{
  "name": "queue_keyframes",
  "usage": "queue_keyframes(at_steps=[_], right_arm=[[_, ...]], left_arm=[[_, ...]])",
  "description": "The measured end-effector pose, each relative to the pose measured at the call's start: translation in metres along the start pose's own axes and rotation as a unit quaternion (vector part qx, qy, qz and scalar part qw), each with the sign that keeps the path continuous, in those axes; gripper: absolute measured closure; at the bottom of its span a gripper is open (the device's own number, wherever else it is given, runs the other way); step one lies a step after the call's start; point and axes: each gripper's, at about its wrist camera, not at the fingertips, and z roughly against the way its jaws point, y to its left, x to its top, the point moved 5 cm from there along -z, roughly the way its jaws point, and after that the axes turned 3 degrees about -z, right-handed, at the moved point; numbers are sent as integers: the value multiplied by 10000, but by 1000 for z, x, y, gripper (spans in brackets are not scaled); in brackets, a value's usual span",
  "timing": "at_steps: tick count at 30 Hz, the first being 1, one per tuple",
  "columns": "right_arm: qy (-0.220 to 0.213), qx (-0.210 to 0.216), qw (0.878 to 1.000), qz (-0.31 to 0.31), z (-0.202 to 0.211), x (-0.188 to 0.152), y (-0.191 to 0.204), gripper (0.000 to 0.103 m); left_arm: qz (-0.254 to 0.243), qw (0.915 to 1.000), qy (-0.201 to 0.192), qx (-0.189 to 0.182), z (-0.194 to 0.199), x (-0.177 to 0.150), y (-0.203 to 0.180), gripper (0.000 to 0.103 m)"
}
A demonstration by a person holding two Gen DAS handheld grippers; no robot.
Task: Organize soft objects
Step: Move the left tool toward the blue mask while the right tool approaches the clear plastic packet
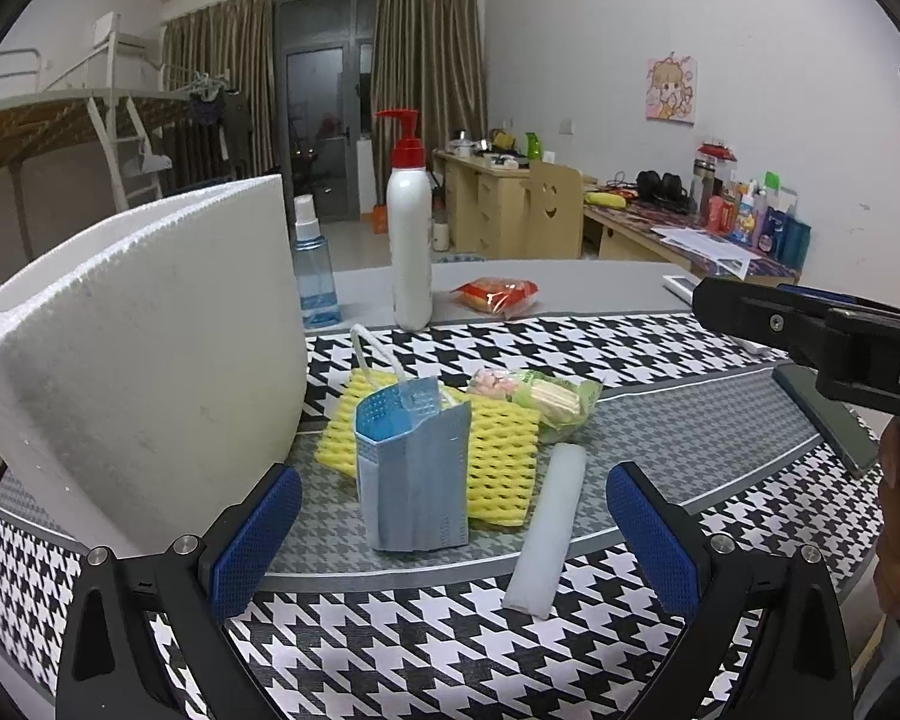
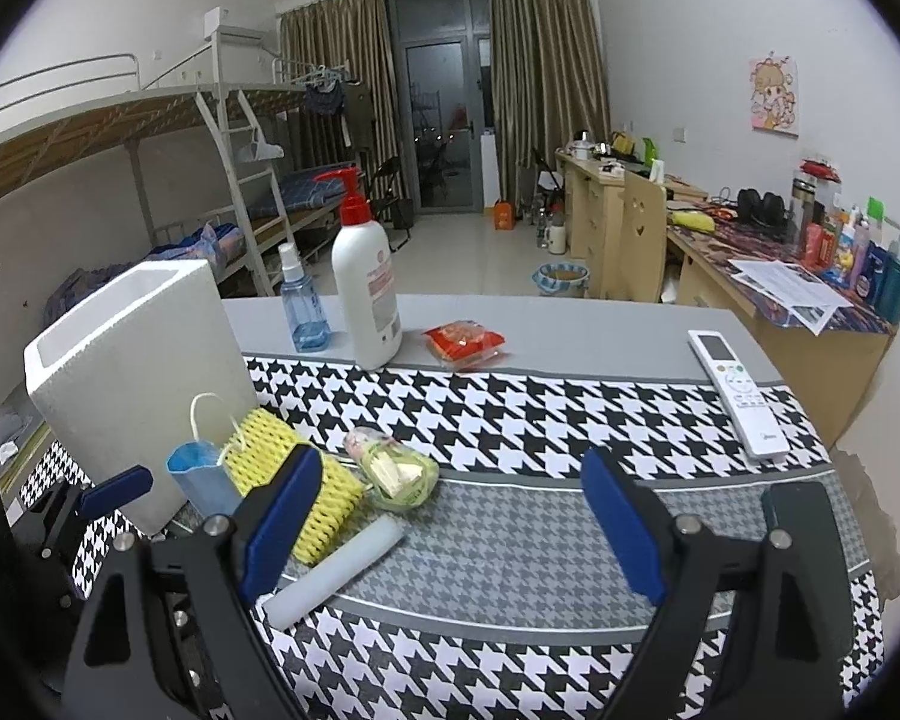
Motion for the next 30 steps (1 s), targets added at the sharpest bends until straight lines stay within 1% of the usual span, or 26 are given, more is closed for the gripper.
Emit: queue_keyframes(at_steps=[2,11,17,19,24,27,30], right_arm=[[21,11,10000,49,-2,0,1,12],[366,256,9989,128,-22,2,5,12],[485,233,9982,274,-31,2,9,12],[501,225,9981,290,-34,1,7,12],[580,217,9975,332,-43,0,6,12],[629,212,9970,389,-50,0,5,12],[686,228,9964,441,-57,0,6,12]], left_arm=[[26,10000,21,11,-3,0,1,1],[95,9998,160,108,-16,0,4,1],[87,9996,199,161,-21,-1,6,5],[62,9996,225,162,-23,-1,6,10],[48,9994,310,169,-31,-1,7,17],[48,9991,343,230,-34,-1,9,18],[-27,9990,365,239,-37,-1,8,23]])
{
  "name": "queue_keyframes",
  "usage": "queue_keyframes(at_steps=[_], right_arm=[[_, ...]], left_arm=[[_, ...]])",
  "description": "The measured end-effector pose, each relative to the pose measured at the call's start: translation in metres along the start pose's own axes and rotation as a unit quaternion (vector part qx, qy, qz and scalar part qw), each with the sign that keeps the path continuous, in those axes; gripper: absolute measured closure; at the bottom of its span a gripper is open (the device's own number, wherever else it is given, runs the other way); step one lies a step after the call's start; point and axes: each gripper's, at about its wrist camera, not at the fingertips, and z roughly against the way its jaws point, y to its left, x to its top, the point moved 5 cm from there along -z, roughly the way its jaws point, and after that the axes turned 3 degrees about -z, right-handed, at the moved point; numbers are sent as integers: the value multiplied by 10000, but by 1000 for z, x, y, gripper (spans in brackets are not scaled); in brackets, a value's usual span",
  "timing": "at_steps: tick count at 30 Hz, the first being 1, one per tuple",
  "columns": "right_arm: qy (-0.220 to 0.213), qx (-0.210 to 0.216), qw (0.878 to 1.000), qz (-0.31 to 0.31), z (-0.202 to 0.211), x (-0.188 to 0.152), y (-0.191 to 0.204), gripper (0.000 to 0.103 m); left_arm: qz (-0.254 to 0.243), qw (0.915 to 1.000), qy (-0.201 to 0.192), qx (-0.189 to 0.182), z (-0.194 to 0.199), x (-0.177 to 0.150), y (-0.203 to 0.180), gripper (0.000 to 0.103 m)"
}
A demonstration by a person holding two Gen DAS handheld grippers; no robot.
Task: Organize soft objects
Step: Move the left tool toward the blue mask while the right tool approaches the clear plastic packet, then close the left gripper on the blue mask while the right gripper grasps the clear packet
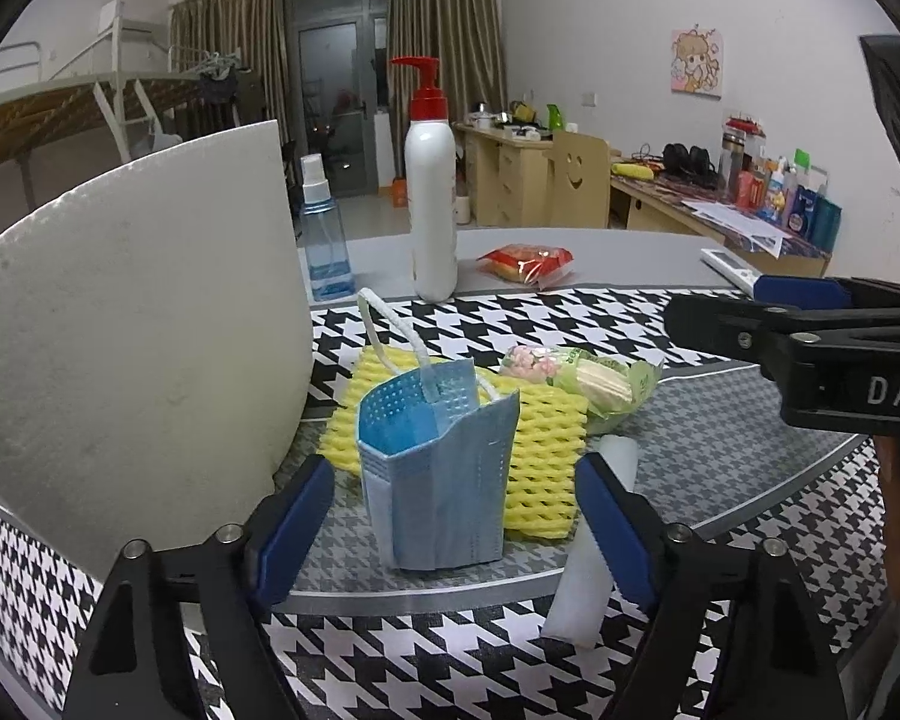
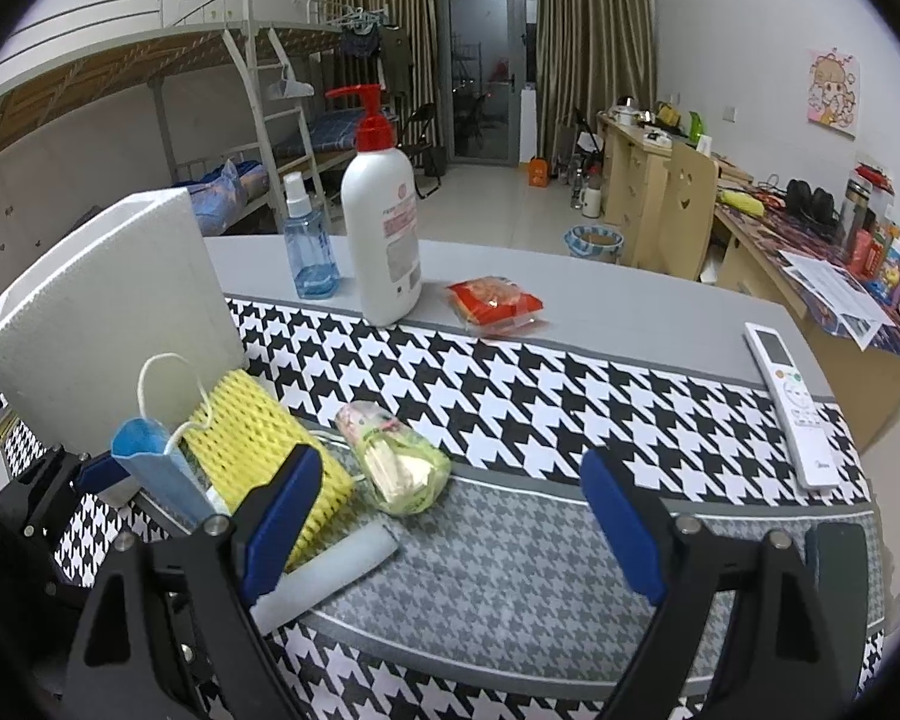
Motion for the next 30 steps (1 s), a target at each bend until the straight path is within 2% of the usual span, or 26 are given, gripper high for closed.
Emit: queue_keyframes(at_steps=[9,13,18,23,29,30], right_arm=[[385,119,9991,106,-25,-6,6,25],[406,168,9988,219,-28,-8,11,28],[571,199,9979,230,-39,-9,12,37],[703,211,9969,294,-49,-12,12,38],[790,362,9956,353,-57,-12,16,38],[821,339,9955,335,-60,-12,15,41]], left_arm=[[66,9999,85,-11,-5,-1,4,39],[80,9999,119,-58,-4,-3,5,52],[92,9998,146,-131,-4,-4,6,59],[86,9997,159,-173,-2,-5,6,62],[90,9995,188,-250,-2,-5,5,72],[84,9994,191,-258,-2,-5,5,74]])
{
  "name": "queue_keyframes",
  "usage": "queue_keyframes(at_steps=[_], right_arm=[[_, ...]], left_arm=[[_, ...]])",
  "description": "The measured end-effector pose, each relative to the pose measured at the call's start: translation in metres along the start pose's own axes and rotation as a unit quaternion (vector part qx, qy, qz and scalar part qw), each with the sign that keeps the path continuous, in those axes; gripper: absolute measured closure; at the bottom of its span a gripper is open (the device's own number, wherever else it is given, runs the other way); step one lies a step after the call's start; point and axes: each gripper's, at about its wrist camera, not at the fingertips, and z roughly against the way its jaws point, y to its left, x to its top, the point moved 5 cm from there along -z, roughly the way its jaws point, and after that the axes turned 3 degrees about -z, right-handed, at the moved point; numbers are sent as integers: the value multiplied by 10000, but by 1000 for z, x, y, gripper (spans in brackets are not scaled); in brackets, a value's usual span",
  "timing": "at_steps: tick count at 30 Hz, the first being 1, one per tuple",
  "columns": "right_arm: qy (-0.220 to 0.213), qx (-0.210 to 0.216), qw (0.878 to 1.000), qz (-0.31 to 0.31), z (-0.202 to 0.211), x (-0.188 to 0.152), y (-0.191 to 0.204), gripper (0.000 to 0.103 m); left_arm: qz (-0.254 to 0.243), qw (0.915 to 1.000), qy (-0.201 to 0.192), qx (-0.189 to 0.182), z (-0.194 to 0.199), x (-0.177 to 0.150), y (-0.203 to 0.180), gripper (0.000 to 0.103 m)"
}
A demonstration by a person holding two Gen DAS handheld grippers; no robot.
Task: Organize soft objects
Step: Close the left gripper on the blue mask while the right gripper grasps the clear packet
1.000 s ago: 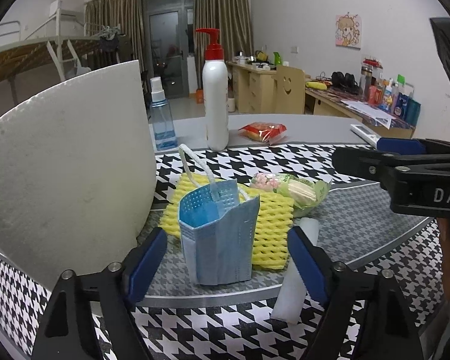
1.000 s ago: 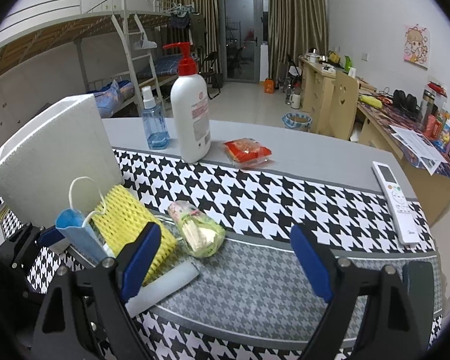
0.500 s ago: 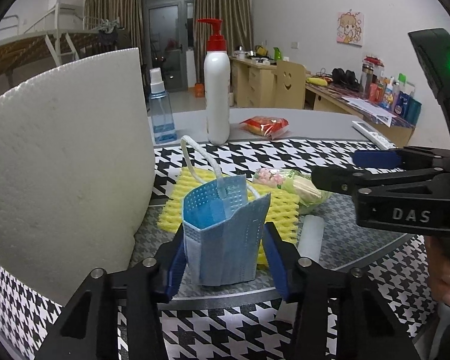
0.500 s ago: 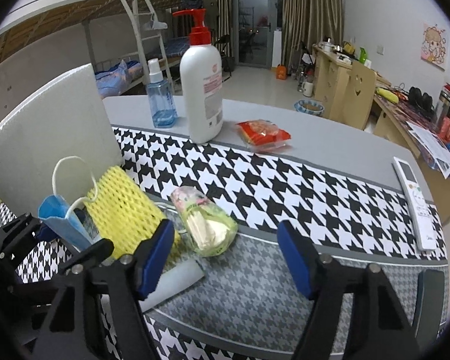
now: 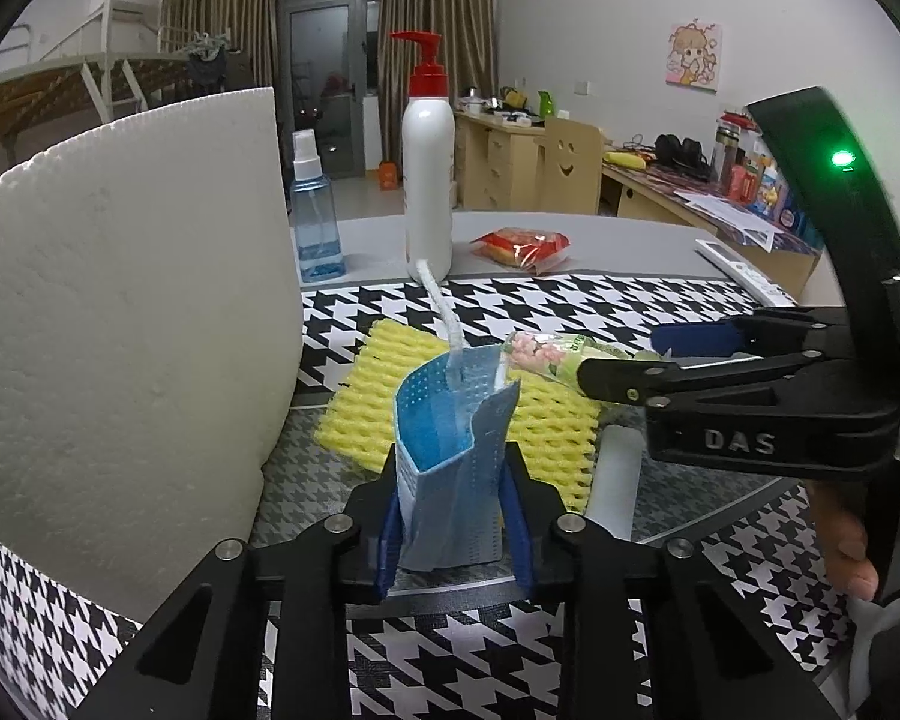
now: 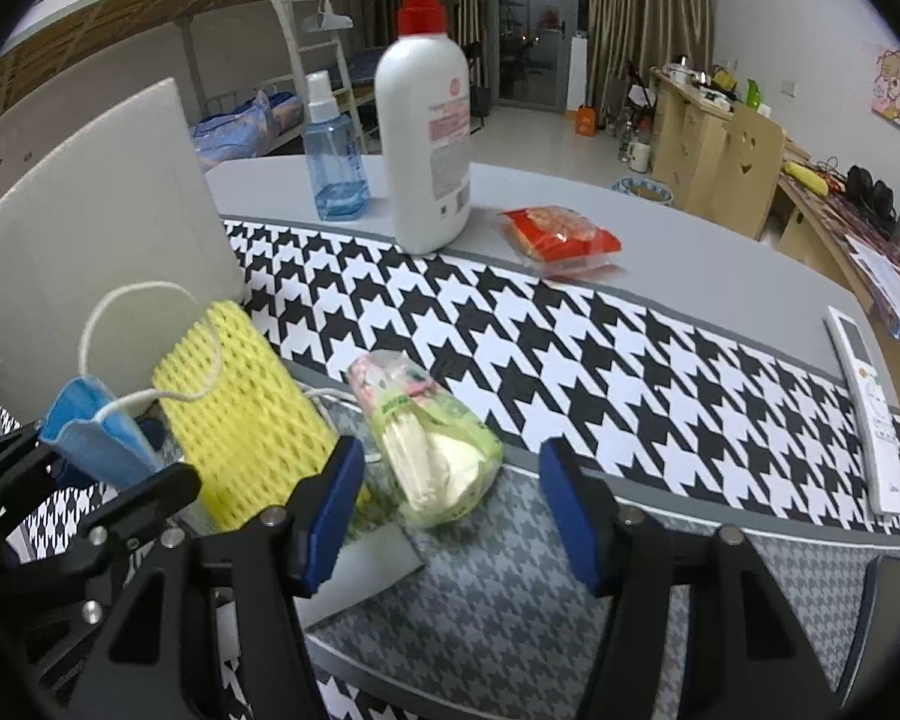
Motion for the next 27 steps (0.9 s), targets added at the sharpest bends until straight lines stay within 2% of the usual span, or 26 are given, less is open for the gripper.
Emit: queue_keyframes(at_steps=[1,7,12,15,18,27], right_arm=[[32,-5,10000,-12,-2,0,-1,44],[170,68,9998,50,-11,-1,3,49],[172,-24,9997,189,-16,-2,8,52],[154,-84,9996,229,-16,-3,9,62],[163,-122,9996,176,-16,-3,7,66],[145,-238,9996,-5,1,-5,-1,71]], left_arm=[[-9,10000,4,-6,0,0,0,75],[8,10000,46,-72,2,0,2,82],[2,9999,44,-130,4,-1,2,83],[-3,9999,21,-132,5,-1,3,83],[-6,9999,25,-167,6,-1,3,83],[-118,9990,-51,-433,16,0,-4,86]])
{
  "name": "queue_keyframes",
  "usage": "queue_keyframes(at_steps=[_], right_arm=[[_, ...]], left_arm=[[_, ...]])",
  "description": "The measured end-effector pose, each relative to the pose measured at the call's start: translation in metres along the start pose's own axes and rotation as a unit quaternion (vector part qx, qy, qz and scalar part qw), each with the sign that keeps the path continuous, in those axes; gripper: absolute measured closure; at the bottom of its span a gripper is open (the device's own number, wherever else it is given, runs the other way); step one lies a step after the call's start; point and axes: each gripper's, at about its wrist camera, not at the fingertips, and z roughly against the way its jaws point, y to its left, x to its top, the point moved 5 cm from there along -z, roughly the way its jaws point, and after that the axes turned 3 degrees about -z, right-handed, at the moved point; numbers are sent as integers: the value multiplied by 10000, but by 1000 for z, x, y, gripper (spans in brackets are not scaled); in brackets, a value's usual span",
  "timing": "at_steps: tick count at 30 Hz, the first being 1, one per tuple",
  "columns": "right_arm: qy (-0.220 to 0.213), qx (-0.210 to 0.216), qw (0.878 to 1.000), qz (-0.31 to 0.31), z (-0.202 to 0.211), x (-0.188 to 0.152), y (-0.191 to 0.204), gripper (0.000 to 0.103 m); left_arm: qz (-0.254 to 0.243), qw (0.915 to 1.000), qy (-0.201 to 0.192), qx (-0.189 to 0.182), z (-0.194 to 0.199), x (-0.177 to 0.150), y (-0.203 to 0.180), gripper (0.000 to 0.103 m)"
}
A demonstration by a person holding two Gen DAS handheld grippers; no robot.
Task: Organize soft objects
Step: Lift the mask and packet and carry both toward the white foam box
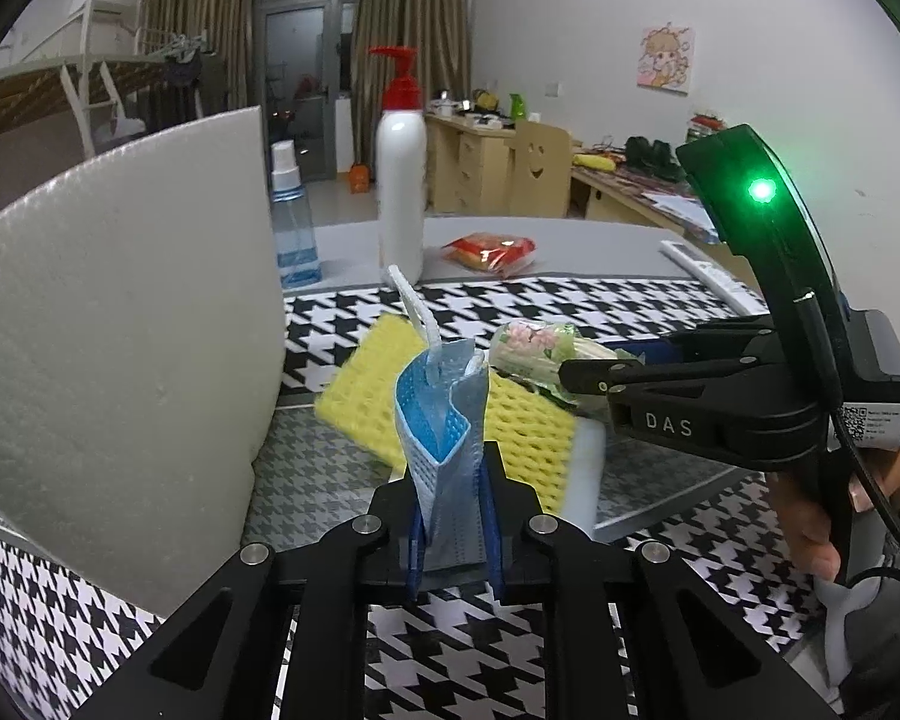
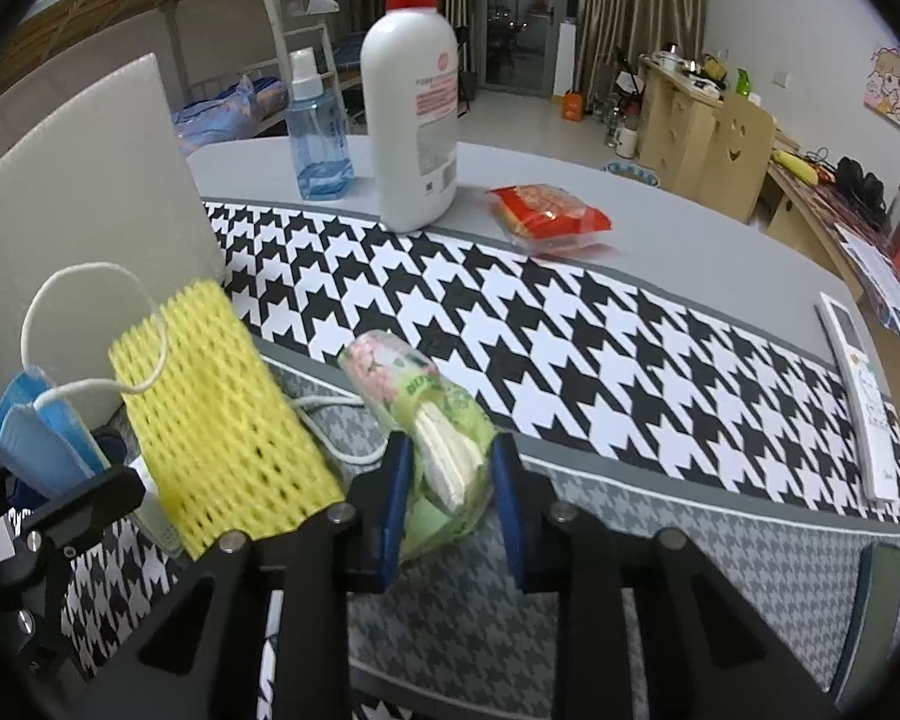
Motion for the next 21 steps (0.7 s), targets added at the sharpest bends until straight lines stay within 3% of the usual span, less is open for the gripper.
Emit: queue_keyframes(at_steps=[16,21], right_arm=[[-723,-78,9965,-409,66,-1,-13,72],[-1008,-51,9937,-478,86,-3,-14,72]], left_arm=[[-350,9977,-559,-137,38,18,-17,87],[-937,9926,-756,150,47,17,-31,86]])
